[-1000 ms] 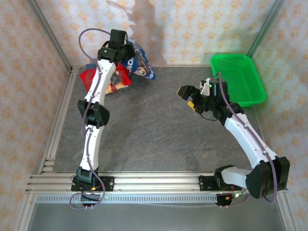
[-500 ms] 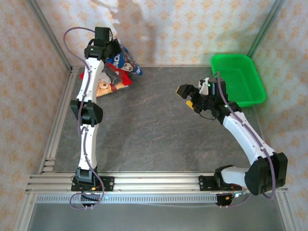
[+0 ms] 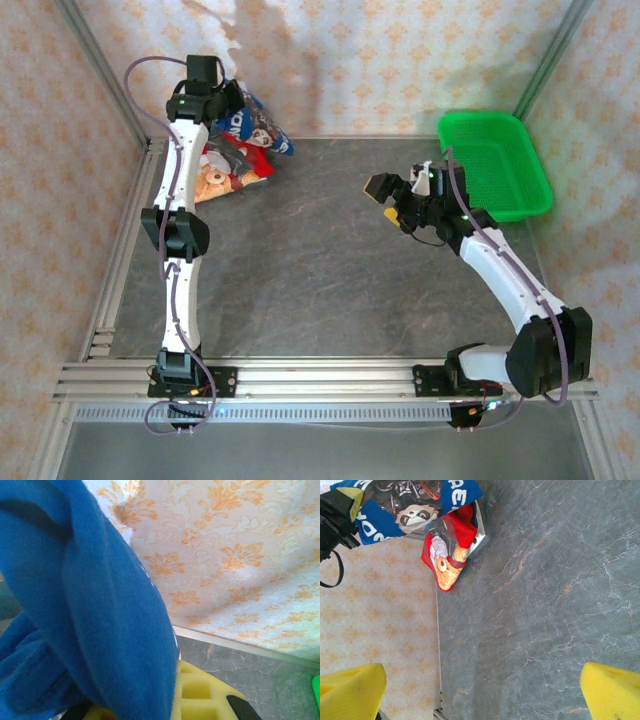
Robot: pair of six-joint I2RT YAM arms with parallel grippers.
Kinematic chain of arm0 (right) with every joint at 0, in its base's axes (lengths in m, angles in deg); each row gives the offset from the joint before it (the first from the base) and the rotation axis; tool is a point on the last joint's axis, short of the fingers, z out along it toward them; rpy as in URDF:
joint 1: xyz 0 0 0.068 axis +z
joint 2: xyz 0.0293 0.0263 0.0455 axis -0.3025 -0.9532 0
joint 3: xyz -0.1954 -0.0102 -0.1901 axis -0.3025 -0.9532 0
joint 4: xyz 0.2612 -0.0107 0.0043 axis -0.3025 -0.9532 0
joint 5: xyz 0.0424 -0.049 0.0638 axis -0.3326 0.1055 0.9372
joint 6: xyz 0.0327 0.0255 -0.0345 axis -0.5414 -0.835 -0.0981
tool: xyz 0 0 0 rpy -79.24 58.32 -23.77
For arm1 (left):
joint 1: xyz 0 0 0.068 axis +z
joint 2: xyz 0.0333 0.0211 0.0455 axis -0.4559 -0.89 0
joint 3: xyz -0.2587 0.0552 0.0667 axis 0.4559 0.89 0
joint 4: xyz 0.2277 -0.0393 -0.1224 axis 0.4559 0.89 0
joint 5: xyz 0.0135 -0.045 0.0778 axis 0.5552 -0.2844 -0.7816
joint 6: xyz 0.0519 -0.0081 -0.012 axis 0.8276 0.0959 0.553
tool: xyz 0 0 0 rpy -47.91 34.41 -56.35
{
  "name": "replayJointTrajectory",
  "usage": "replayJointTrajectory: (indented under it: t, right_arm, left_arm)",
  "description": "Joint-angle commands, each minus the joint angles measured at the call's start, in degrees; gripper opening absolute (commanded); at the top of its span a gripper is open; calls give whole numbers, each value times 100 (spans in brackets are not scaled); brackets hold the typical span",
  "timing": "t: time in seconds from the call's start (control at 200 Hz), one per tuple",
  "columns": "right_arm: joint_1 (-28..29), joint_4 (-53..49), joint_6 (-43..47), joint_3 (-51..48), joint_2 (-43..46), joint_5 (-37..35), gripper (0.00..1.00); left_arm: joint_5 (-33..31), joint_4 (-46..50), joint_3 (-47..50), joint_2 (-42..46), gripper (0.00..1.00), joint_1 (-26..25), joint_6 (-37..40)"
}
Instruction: Fold and stack the t-shirts
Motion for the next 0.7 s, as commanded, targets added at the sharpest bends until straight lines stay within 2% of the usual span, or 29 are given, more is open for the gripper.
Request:
replayJointTrajectory:
  t: [0.0,0.245,0.52,0.696]
  right_arm:
    - [-38,220,-55,-42,8,115,99]
    - [-37,101,17,-49,69,151,99]
    - [-33,-43,89,-37,147,166,99]
    - [-39,-160,153,-76,246,143,99]
  left_arm:
    - [120,-453,-261,575,0,-116,238]
    - [-131,-237,-290,684,0,-217,791]
    - [-291,-613,-344,814,0,-202,1013]
    - [-246,-366,-345,850,0,-85,1172]
